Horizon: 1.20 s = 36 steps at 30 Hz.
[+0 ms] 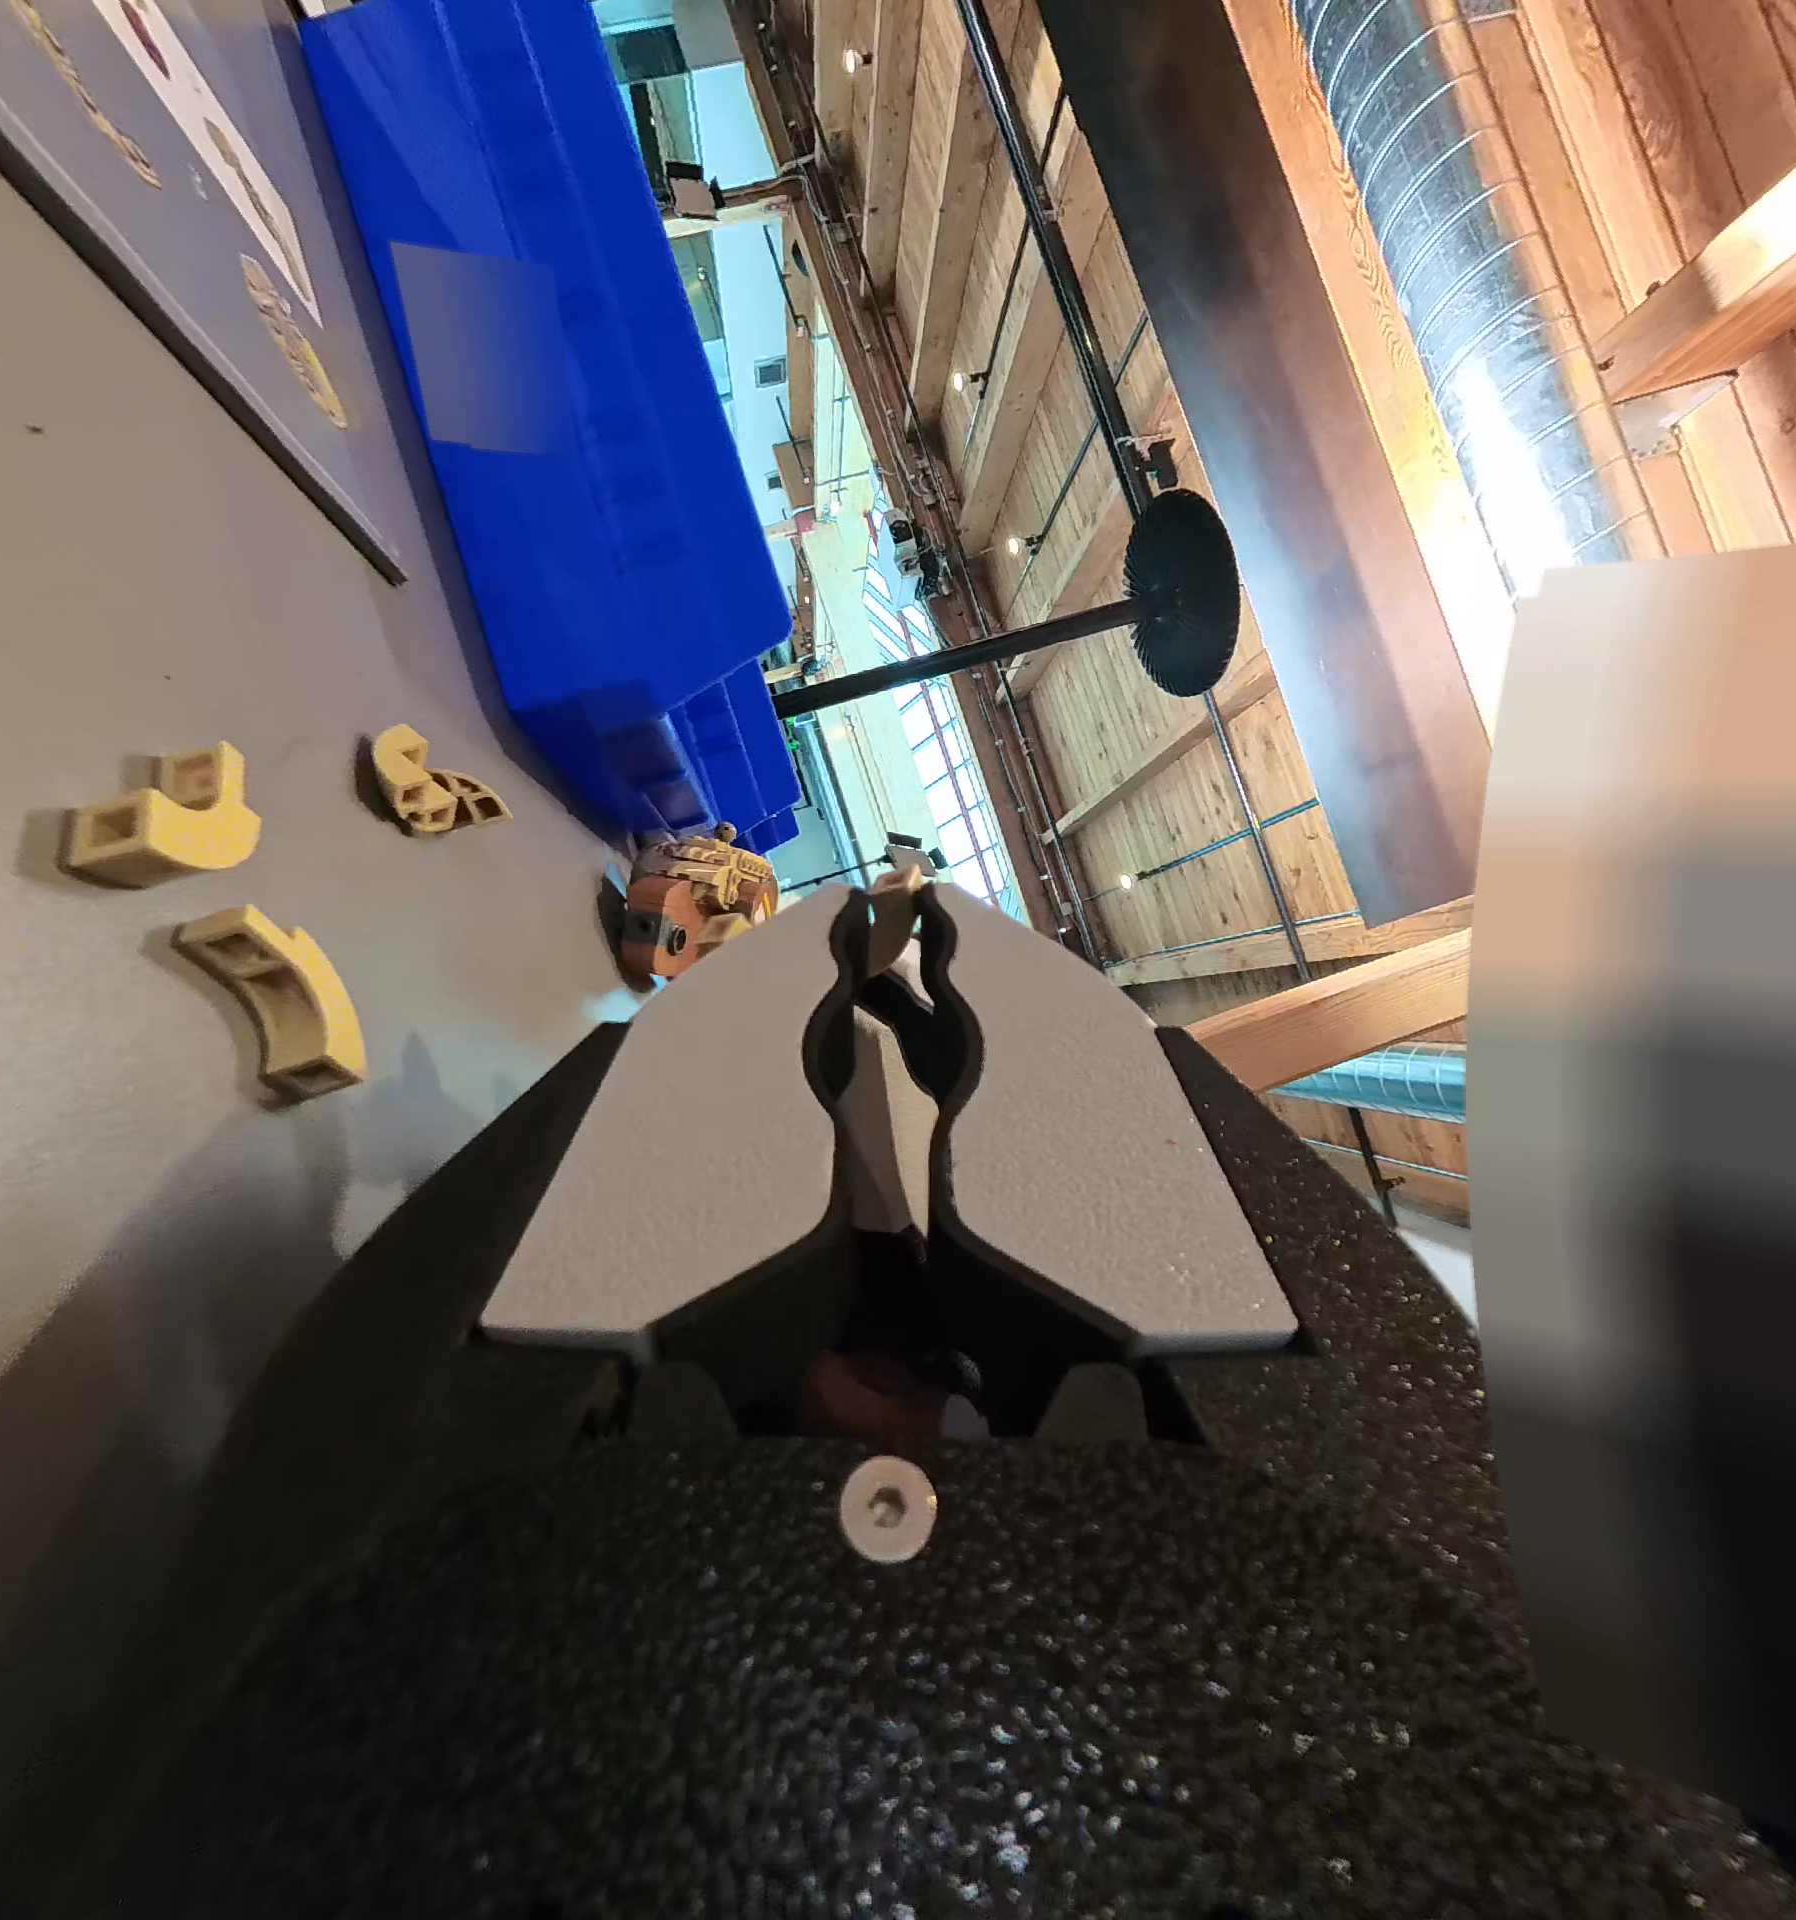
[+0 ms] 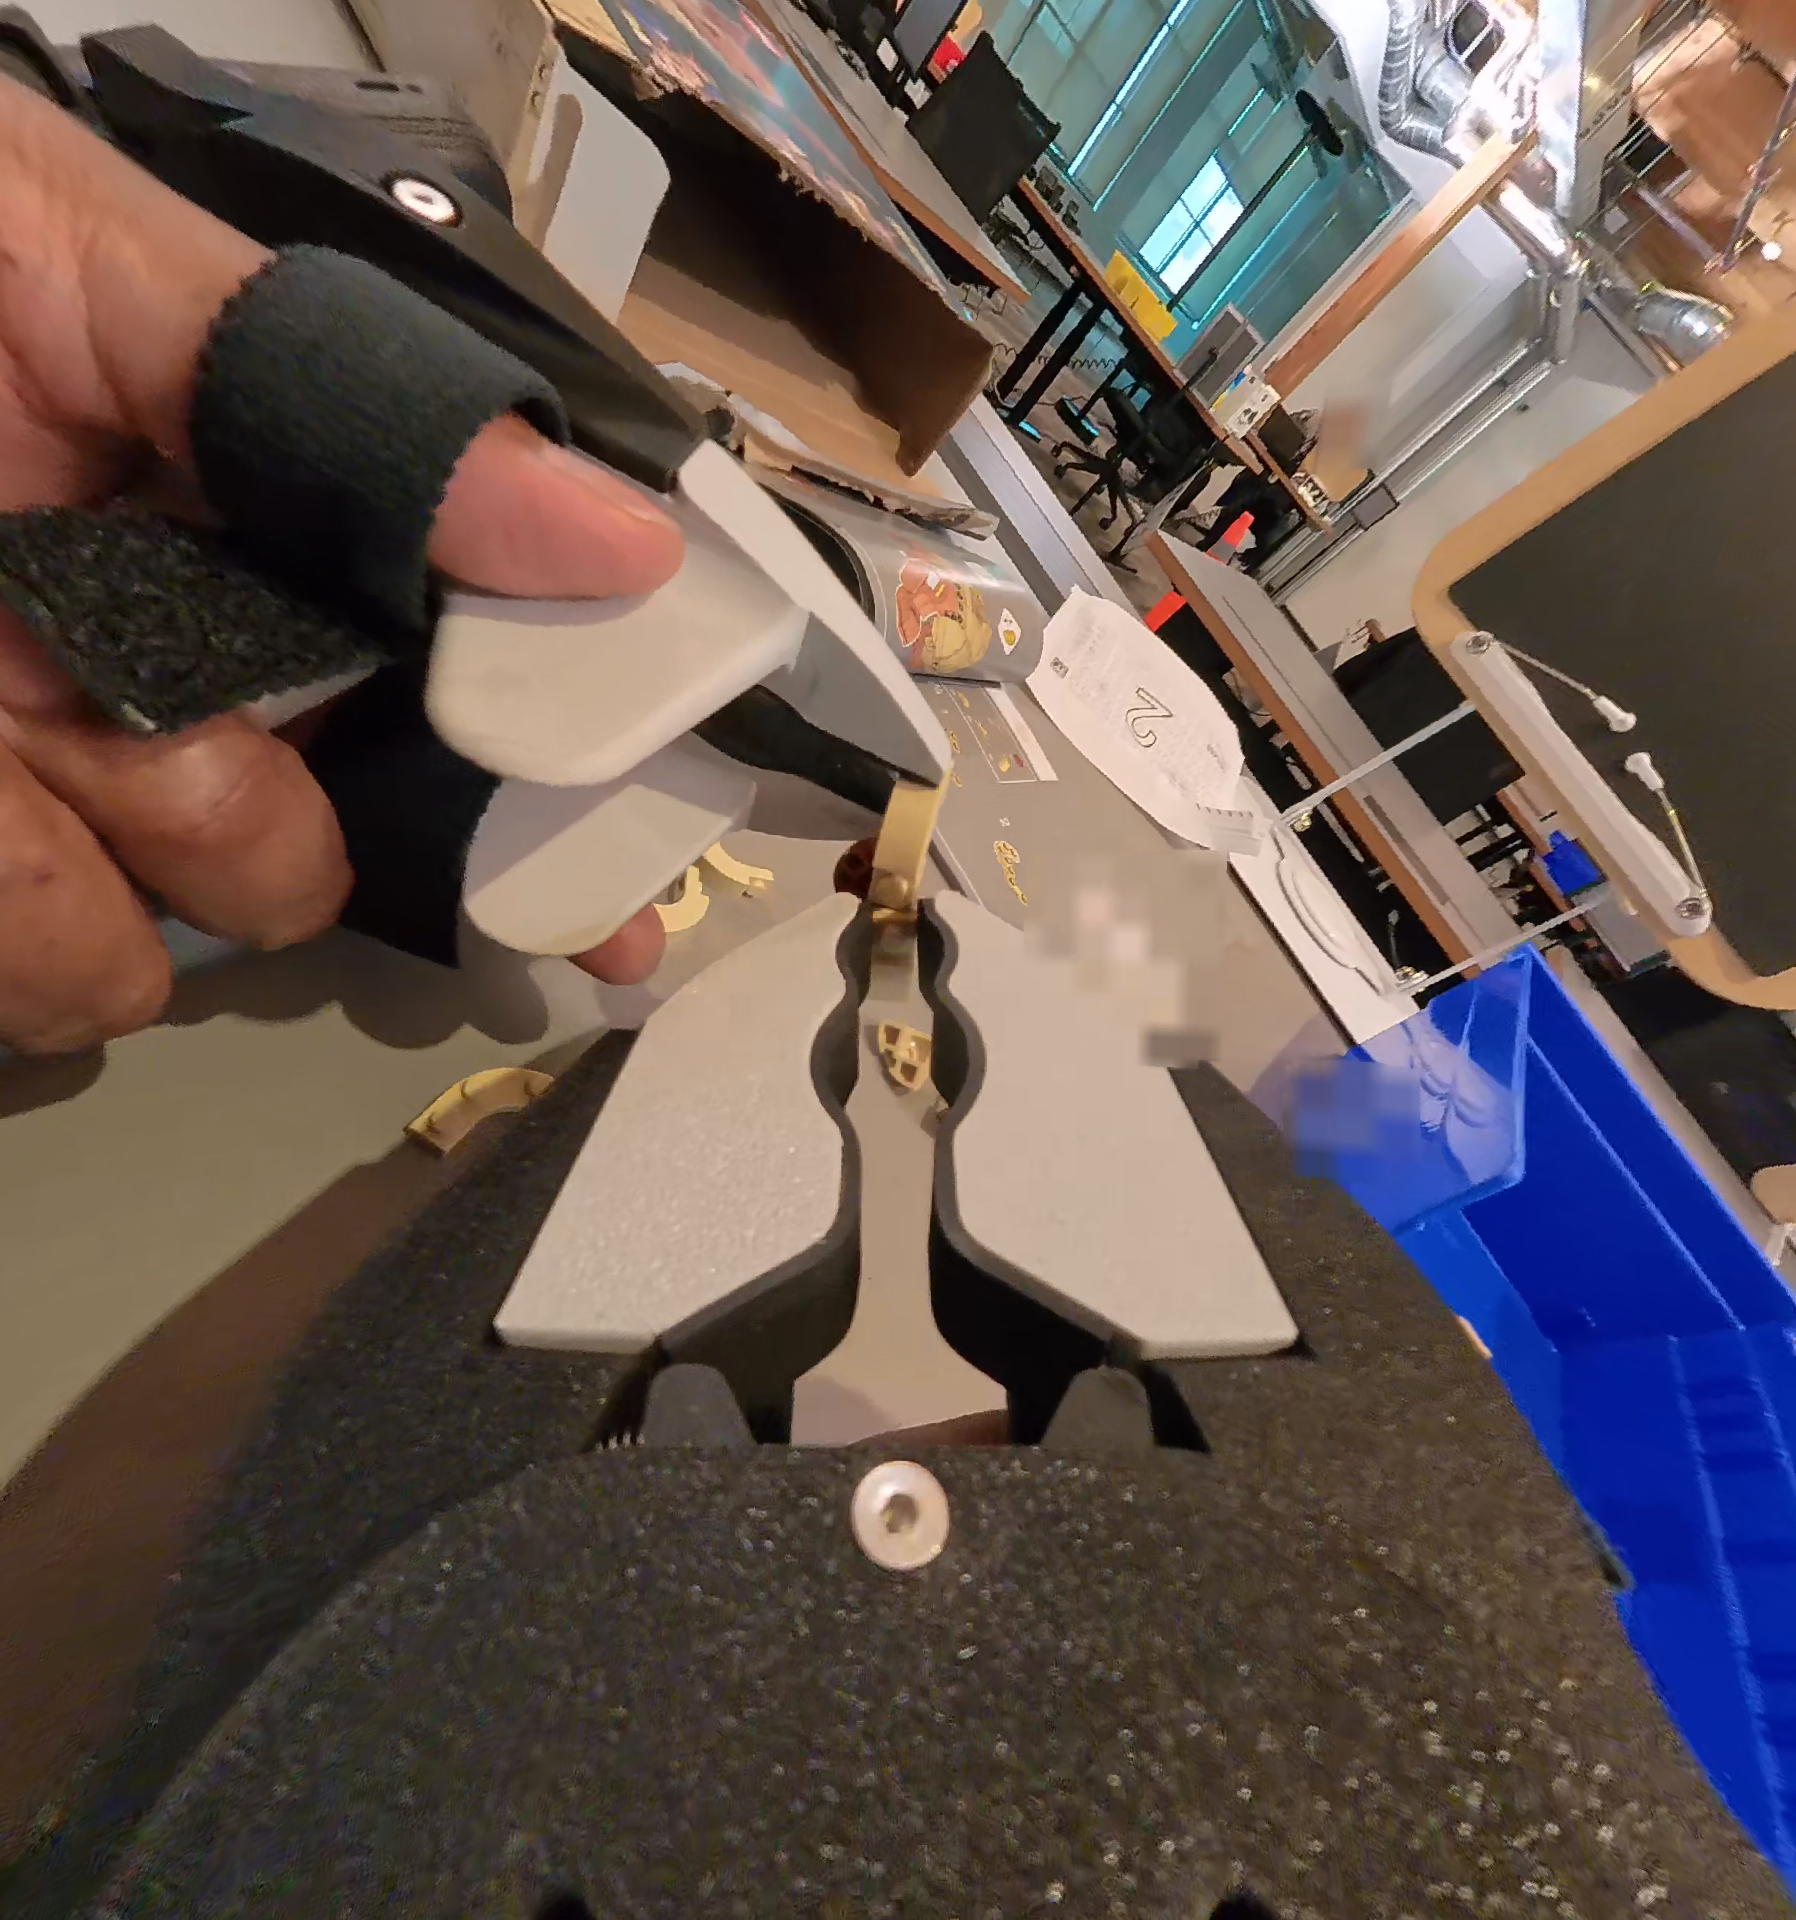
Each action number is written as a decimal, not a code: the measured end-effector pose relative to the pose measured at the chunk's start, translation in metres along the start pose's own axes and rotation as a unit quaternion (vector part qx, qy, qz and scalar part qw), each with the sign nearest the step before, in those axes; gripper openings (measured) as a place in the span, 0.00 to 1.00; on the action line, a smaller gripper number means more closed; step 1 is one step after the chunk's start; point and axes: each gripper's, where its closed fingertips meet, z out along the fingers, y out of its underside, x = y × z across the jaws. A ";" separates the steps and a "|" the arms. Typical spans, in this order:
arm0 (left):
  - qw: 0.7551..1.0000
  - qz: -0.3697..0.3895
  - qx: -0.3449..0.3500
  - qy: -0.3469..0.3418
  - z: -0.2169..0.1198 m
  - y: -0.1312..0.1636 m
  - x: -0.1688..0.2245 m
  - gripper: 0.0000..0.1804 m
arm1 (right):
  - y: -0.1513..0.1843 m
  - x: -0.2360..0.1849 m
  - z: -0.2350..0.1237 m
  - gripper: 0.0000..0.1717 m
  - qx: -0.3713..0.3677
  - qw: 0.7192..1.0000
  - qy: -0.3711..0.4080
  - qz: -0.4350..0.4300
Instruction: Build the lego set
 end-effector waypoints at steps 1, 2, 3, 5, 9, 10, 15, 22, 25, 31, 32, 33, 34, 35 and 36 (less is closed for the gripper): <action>1.000 -0.002 -0.001 0.002 0.000 0.000 0.000 0.05 | -0.001 0.000 0.000 0.04 0.001 1.000 0.001 -0.005; 1.000 -0.003 -0.001 0.003 -0.001 0.000 0.001 0.05 | -0.001 -0.001 -0.001 0.04 0.003 1.000 0.000 -0.008; 1.000 -0.003 -0.003 0.005 -0.001 0.000 0.001 0.05 | -0.002 -0.001 -0.002 0.04 0.005 1.000 -0.002 -0.009; 1.000 -0.005 -0.010 0.010 -0.001 0.002 0.003 0.05 | -0.004 -0.001 -0.004 0.04 0.011 1.000 -0.005 -0.007; 0.999 0.005 -0.028 0.021 -0.002 0.006 0.008 0.07 | -0.008 0.001 -0.009 0.04 0.024 1.000 -0.007 0.003; 0.999 0.011 -0.033 0.024 -0.002 0.007 0.009 0.07 | -0.009 0.001 -0.010 0.04 0.027 1.000 -0.010 0.006; 0.995 0.064 -0.064 0.037 -0.003 0.011 0.020 0.12 | -0.014 -0.001 -0.014 0.04 0.051 0.997 -0.036 0.044; 0.982 0.152 -0.108 0.038 -0.004 0.017 0.029 0.13 | -0.020 -0.001 -0.018 0.04 0.082 0.987 -0.078 0.112; 0.974 0.188 -0.125 0.031 -0.005 0.019 0.029 0.13 | -0.021 -0.001 -0.019 0.04 0.089 0.985 -0.086 0.124; 0.964 0.223 -0.145 0.012 -0.006 0.018 0.025 0.13 | -0.024 -0.001 -0.020 0.04 0.097 0.983 -0.090 0.129; 0.963 0.226 -0.147 0.012 -0.006 0.018 0.025 0.13 | -0.024 -0.001 -0.020 0.04 0.098 0.983 -0.090 0.129; 0.962 0.230 -0.150 0.010 -0.006 0.019 0.025 0.13 | -0.024 -0.002 -0.020 0.04 0.098 0.983 -0.091 0.130; 0.960 0.234 -0.153 0.008 -0.007 0.019 0.024 0.13 | -0.024 -0.002 -0.020 0.04 0.098 0.982 -0.092 0.129; 0.958 0.239 -0.155 0.004 -0.007 0.019 0.024 0.12 | -0.024 -0.002 -0.020 0.04 0.098 0.982 -0.092 0.129; 0.956 0.246 -0.158 0.000 -0.007 0.018 0.023 0.12 | -0.024 -0.002 -0.020 0.04 0.099 0.982 -0.093 0.128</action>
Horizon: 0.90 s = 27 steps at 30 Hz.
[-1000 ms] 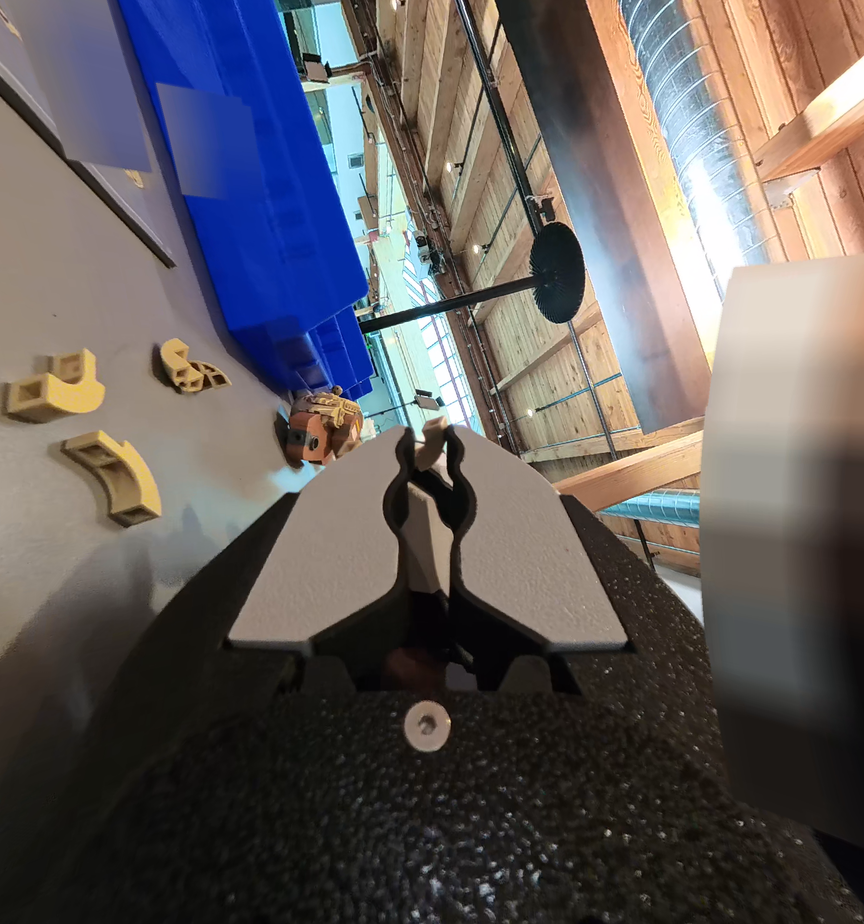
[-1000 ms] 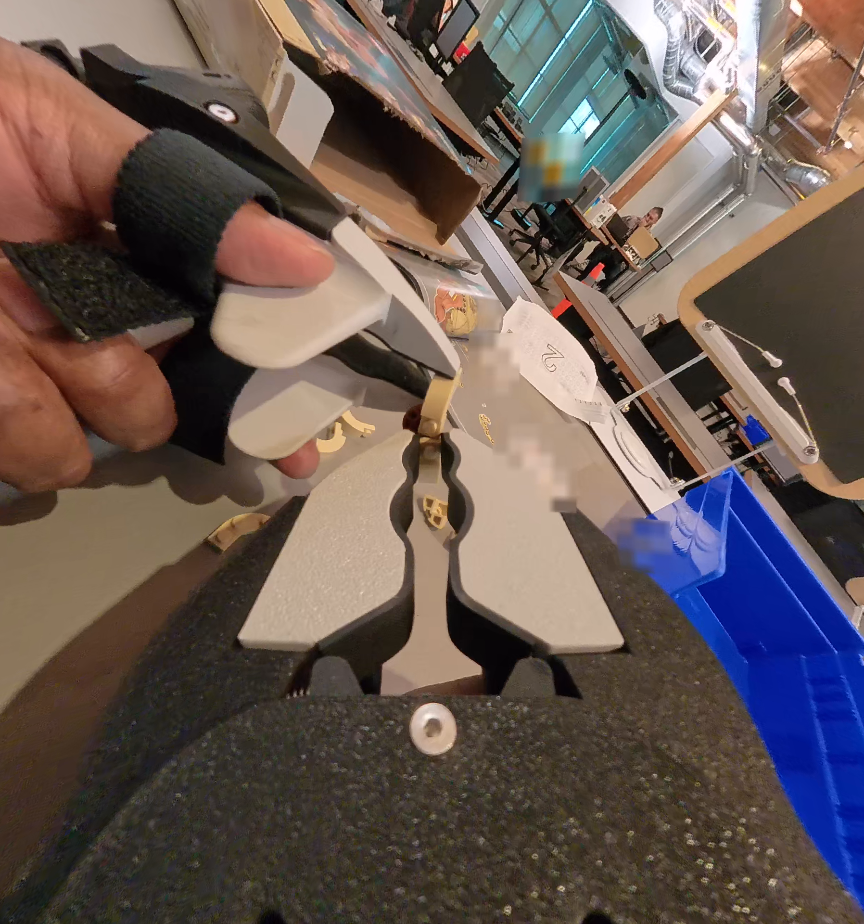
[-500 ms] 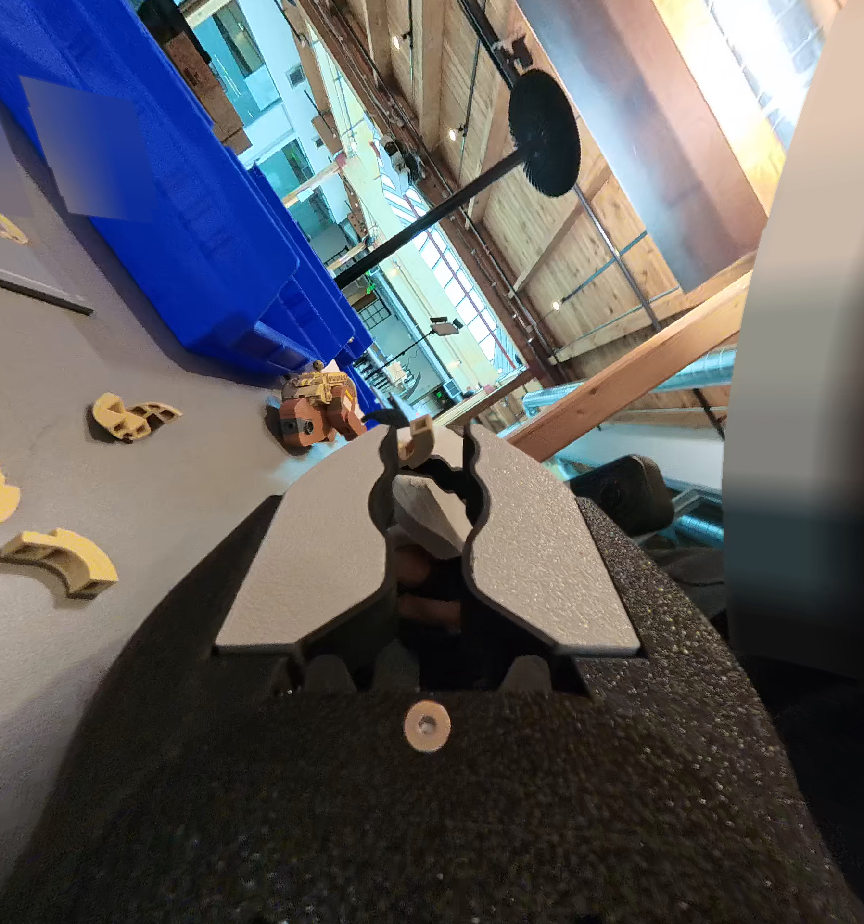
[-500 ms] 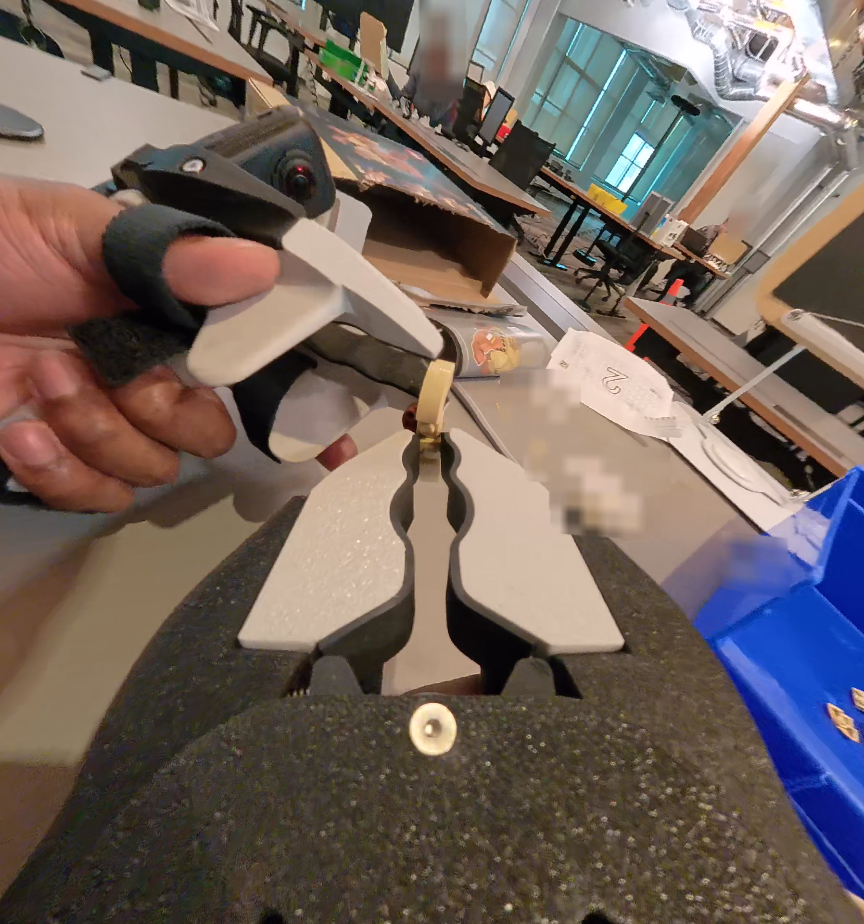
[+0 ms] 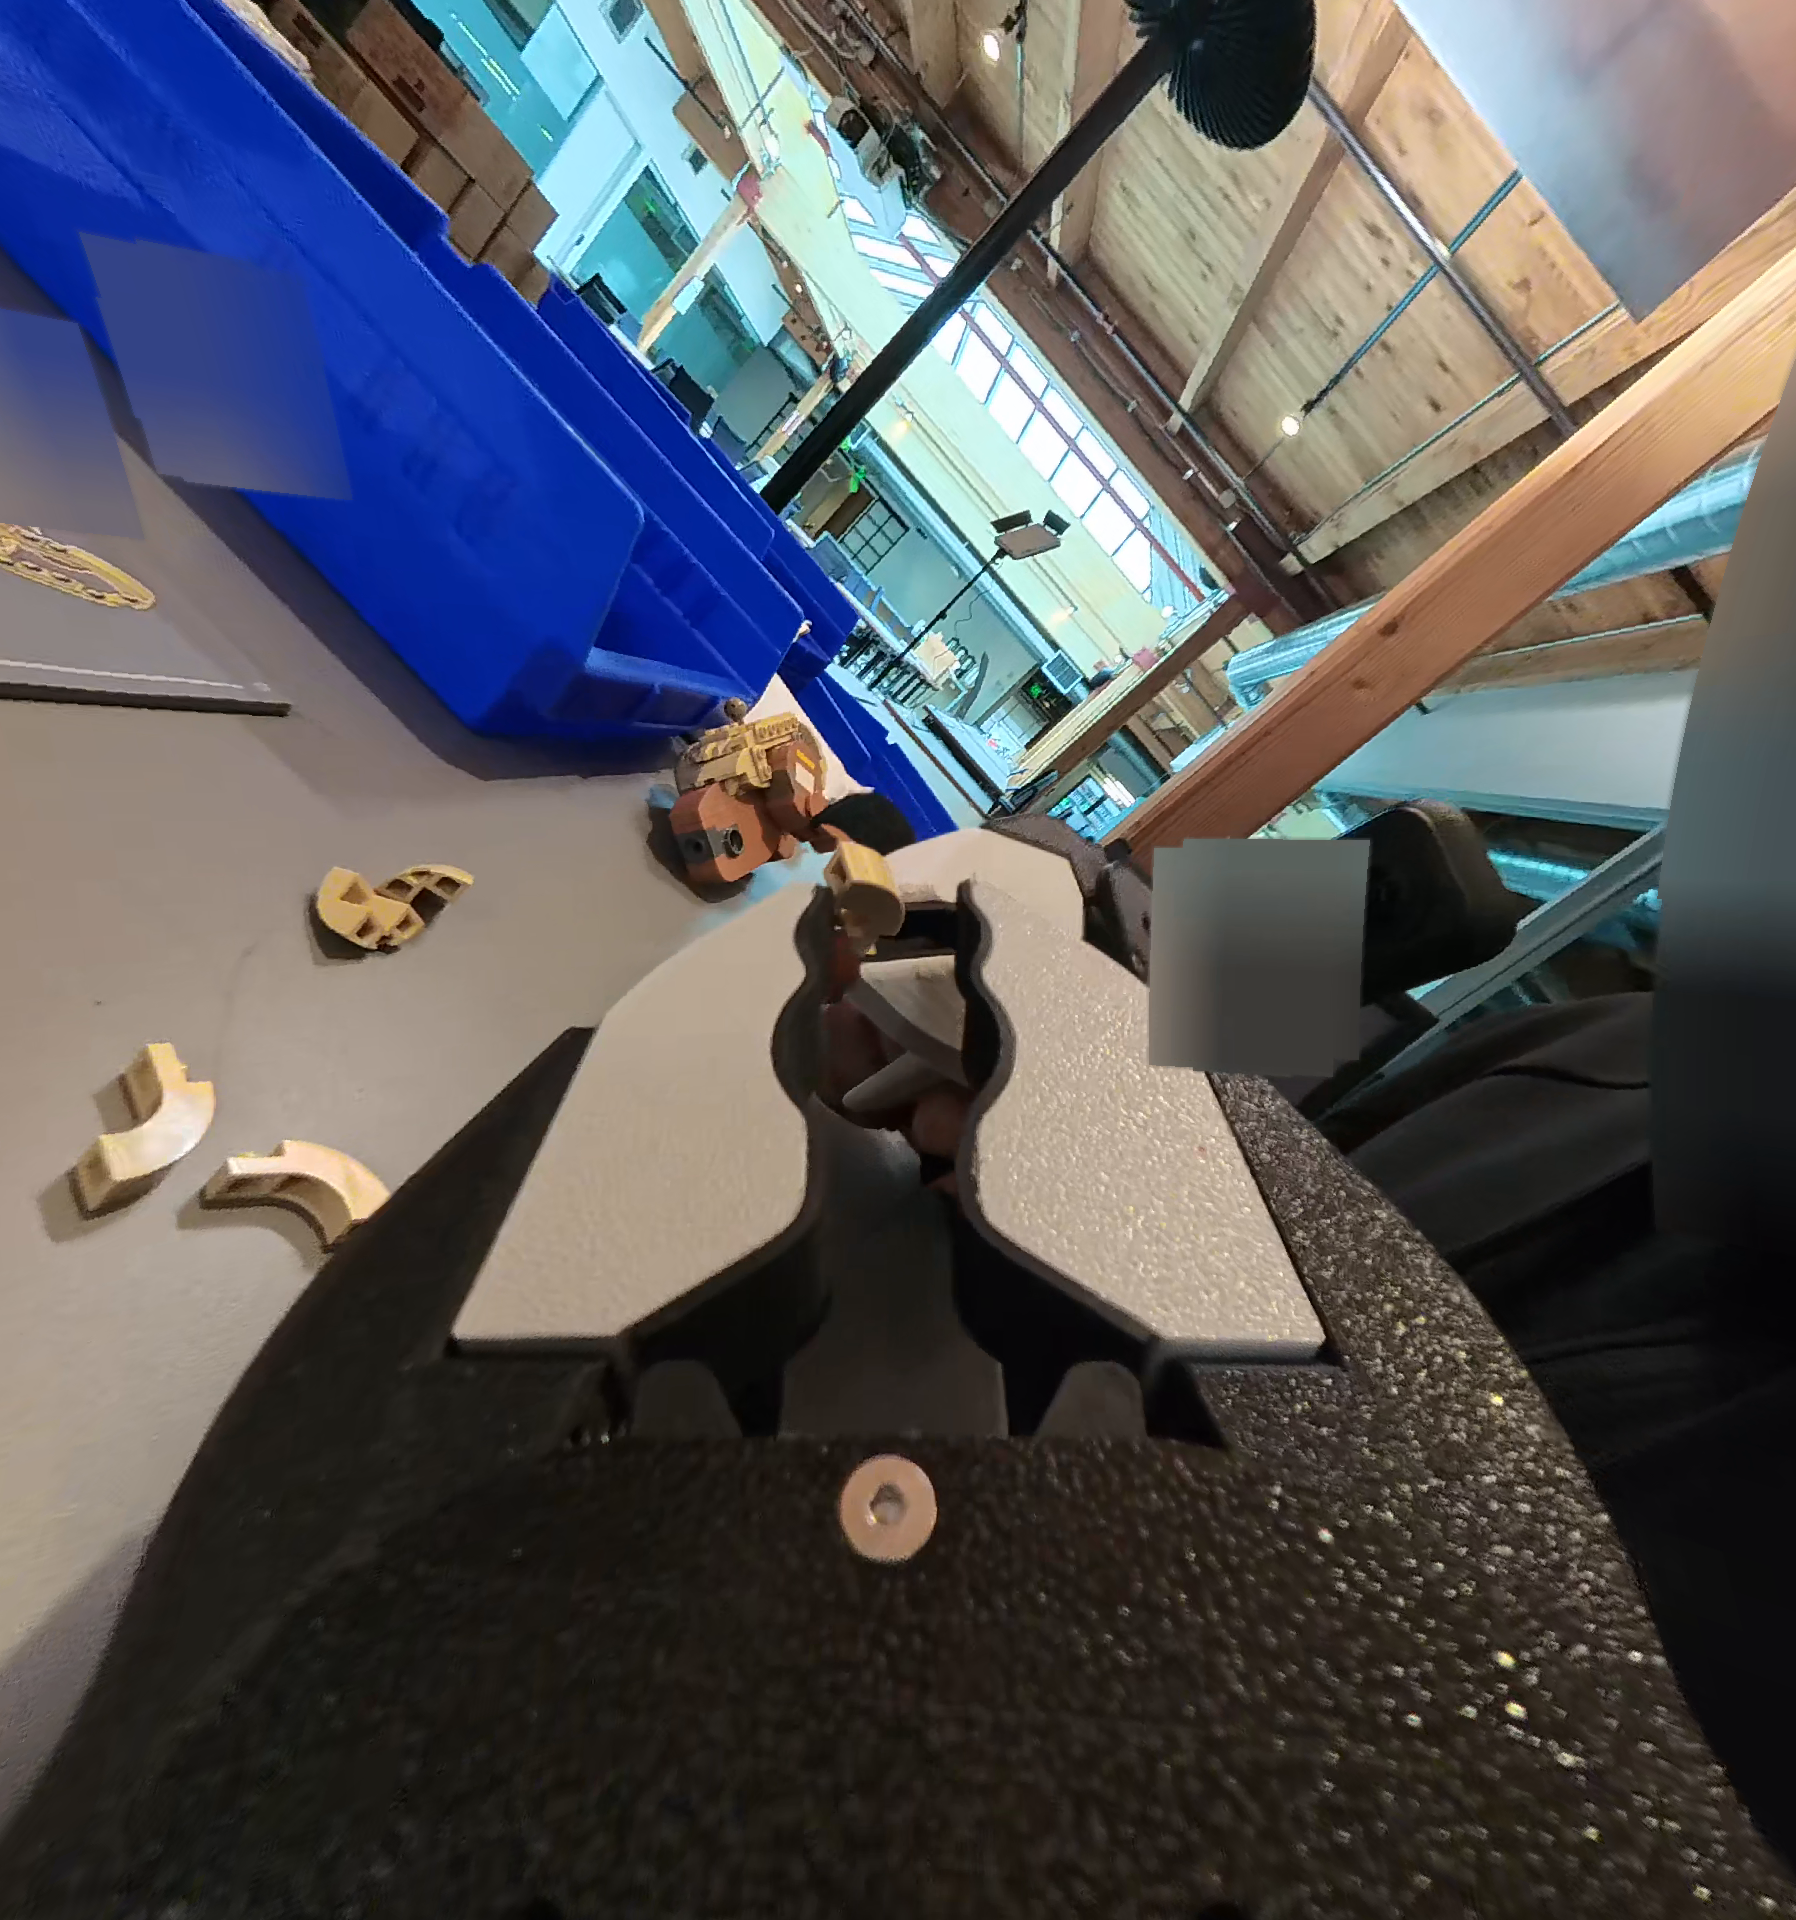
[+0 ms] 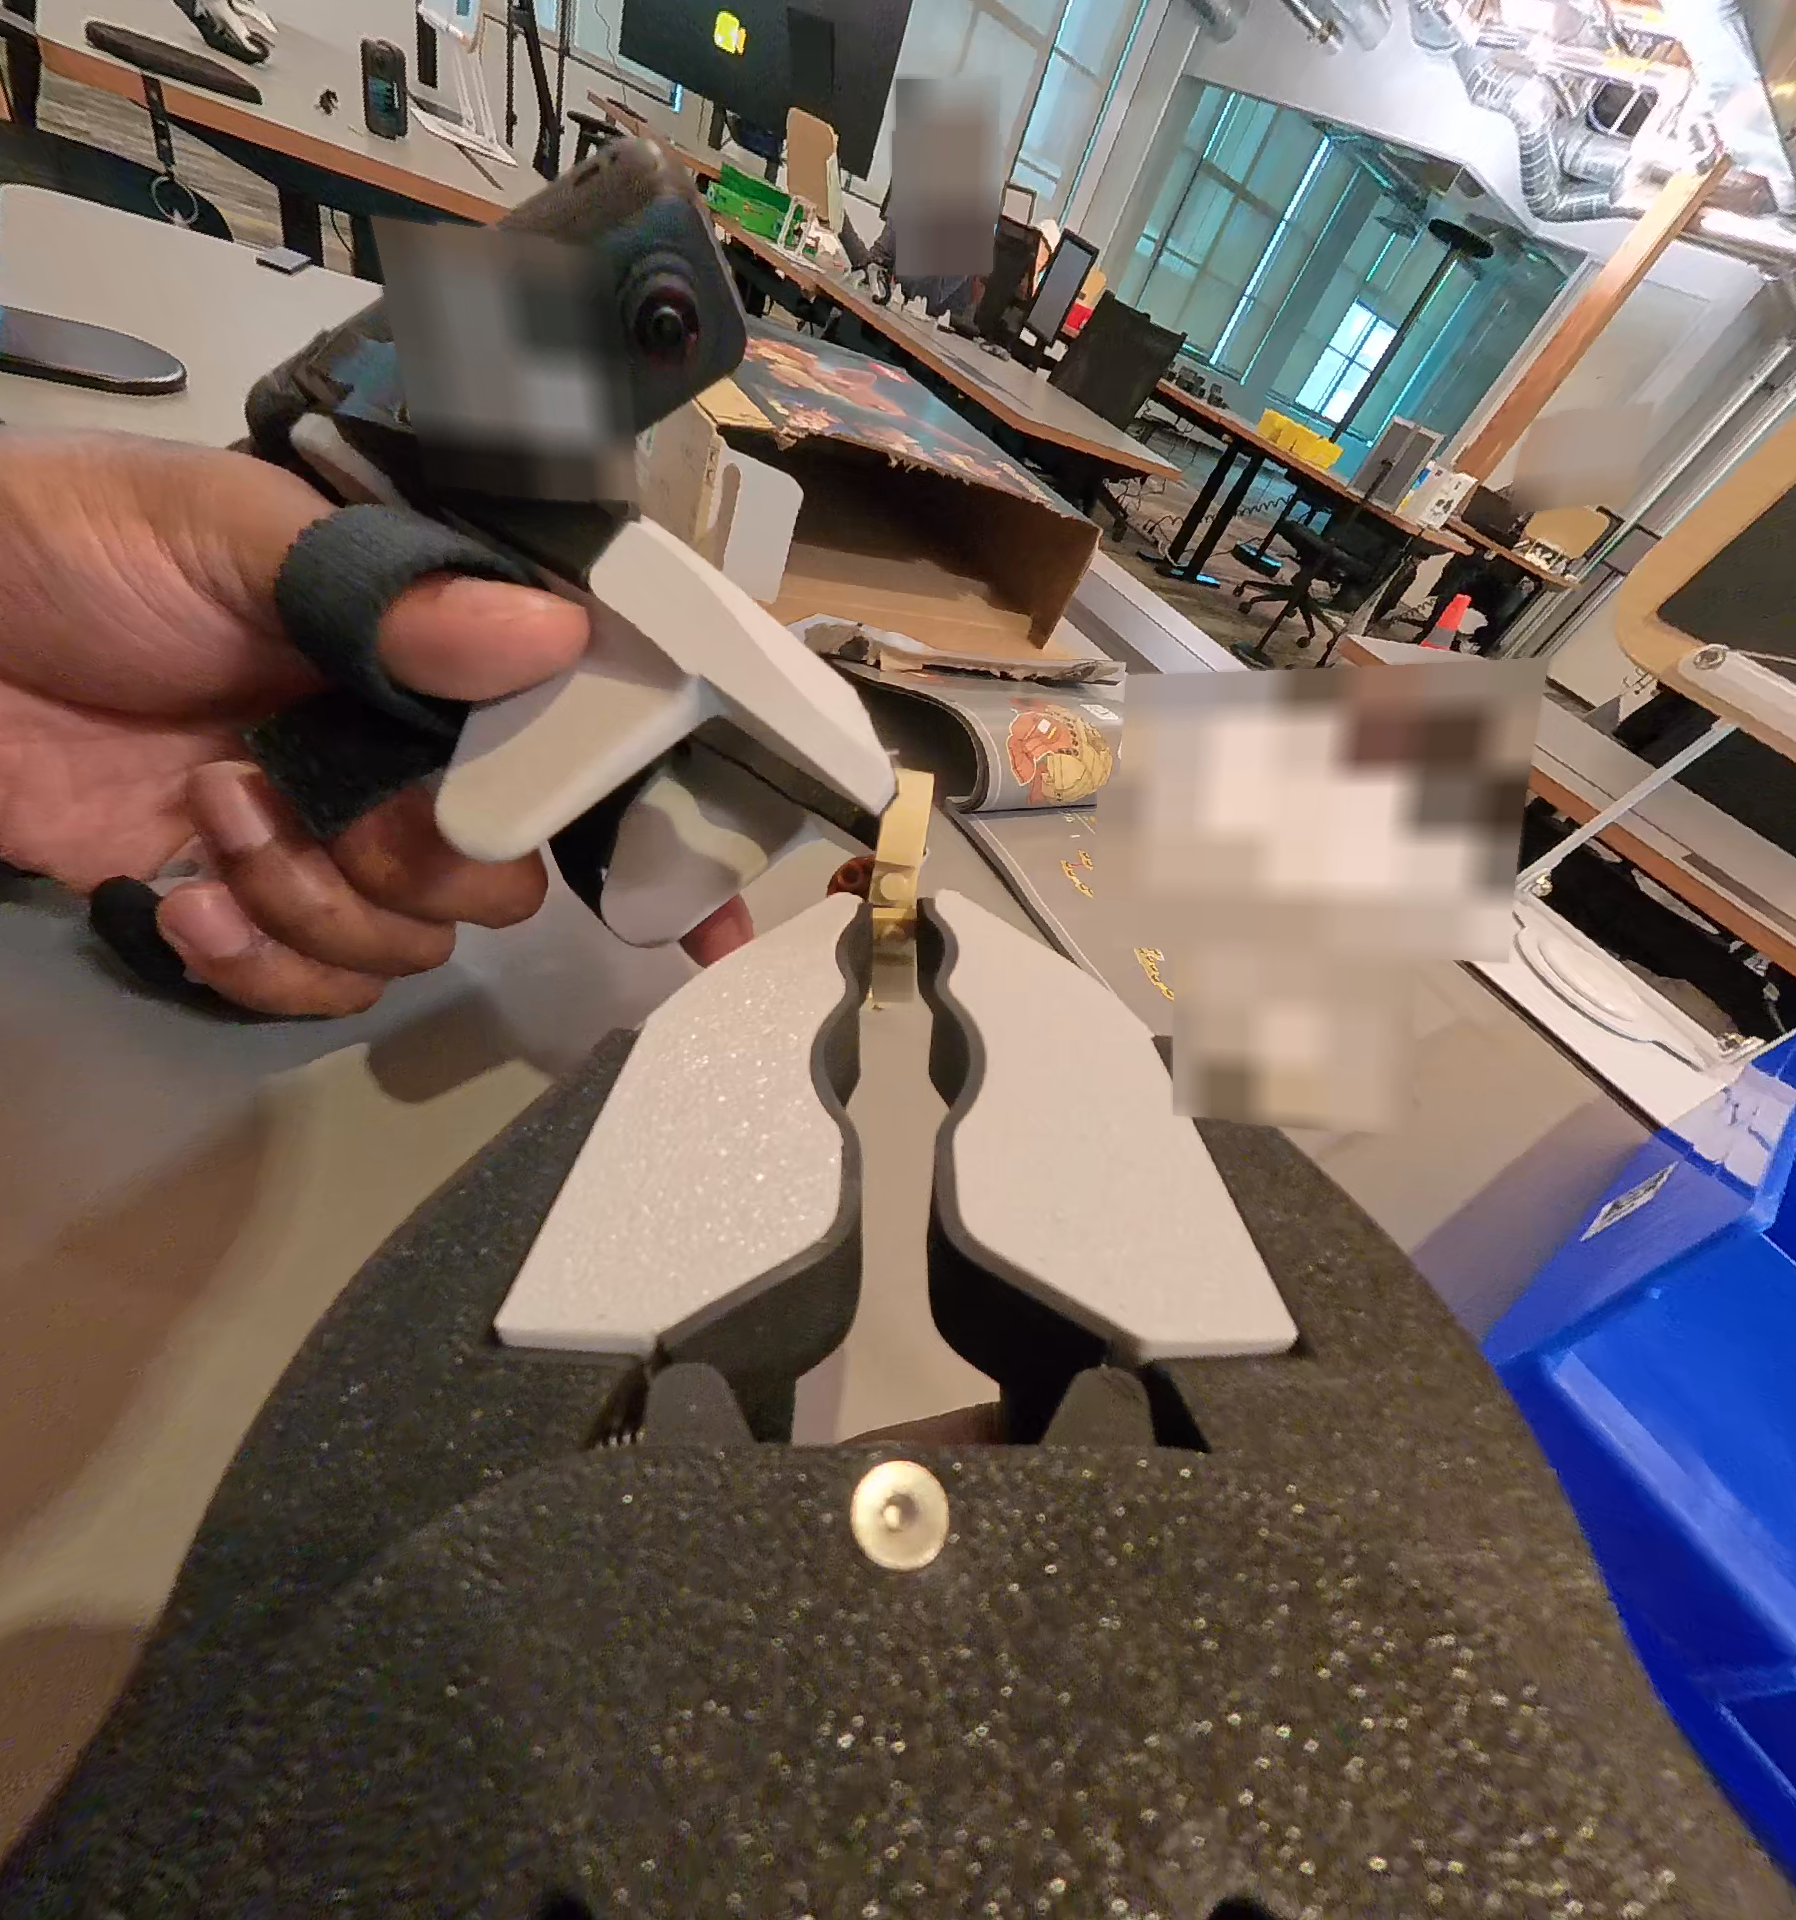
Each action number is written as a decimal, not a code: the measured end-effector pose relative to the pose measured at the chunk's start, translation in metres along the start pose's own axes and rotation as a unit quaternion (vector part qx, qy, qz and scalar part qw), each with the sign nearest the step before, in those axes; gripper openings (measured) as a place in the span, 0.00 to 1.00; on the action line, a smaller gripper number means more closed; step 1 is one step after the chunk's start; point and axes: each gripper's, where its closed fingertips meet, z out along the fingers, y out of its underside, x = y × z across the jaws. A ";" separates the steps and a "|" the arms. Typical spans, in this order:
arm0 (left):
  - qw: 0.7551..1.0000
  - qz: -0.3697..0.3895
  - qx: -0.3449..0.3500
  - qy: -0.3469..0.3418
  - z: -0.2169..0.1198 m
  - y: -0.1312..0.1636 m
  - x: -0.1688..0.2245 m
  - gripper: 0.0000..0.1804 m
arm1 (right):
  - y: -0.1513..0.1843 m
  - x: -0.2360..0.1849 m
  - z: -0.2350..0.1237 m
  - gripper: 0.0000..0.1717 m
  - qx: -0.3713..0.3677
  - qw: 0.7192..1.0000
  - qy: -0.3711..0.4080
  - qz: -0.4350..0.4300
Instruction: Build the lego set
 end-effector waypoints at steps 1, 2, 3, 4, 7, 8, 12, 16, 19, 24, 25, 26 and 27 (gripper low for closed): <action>1.000 0.006 -0.004 -0.004 0.000 0.000 -0.001 0.11 | 0.000 0.000 0.000 0.04 0.000 1.000 0.000 -0.002; 1.000 0.012 -0.008 -0.008 -0.001 0.001 -0.001 0.11 | 0.000 -0.001 0.000 0.04 -0.001 1.000 0.000 -0.005; 1.000 0.017 -0.012 -0.014 -0.001 0.001 -0.003 0.10 | 0.000 -0.001 0.000 0.04 -0.001 1.000 0.001 -0.008; 0.999 0.020 -0.016 -0.019 -0.001 0.002 -0.004 0.09 | 0.000 -0.001 0.000 0.04 0.000 1.000 0.002 -0.011; 0.998 0.030 -0.033 -0.032 -0.002 0.005 -0.007 0.10 | -0.002 -0.001 0.000 0.04 0.003 1.000 0.006 -0.020; 0.998 0.034 -0.044 -0.035 -0.002 0.008 -0.008 0.10 | -0.003 -0.001 0.000 0.04 0.004 1.000 0.007 -0.021; 0.997 0.042 -0.049 -0.038 -0.001 0.009 -0.008 0.09 | -0.002 -0.004 0.001 0.04 0.003 1.000 0.002 -0.026; 0.998 0.038 -0.045 -0.036 -0.002 0.008 -0.008 0.08 | -0.002 -0.004 0.001 0.04 0.001 1.000 0.003 -0.027; 0.998 0.024 -0.035 -0.039 -0.002 0.007 -0.009 0.07 | -0.002 -0.003 0.002 0.04 0.000 1.000 0.003 -0.025; 0.999 0.006 -0.020 -0.044 -0.002 0.005 -0.011 0.07 | -0.001 -0.004 0.003 0.04 -0.004 1.000 -0.002 -0.012; 0.999 0.005 -0.019 -0.046 -0.002 0.005 -0.011 0.07 | 0.000 -0.004 0.003 0.04 -0.005 1.000 -0.003 -0.007; 0.999 0.005 -0.017 -0.047 -0.003 0.005 -0.011 0.07 | 0.000 -0.004 0.004 0.04 -0.006 1.000 -0.005 -0.003; 0.999 0.006 -0.016 -0.049 -0.003 0.005 -0.011 0.07 | 0.000 -0.004 0.004 0.04 -0.006 1.000 -0.006 0.001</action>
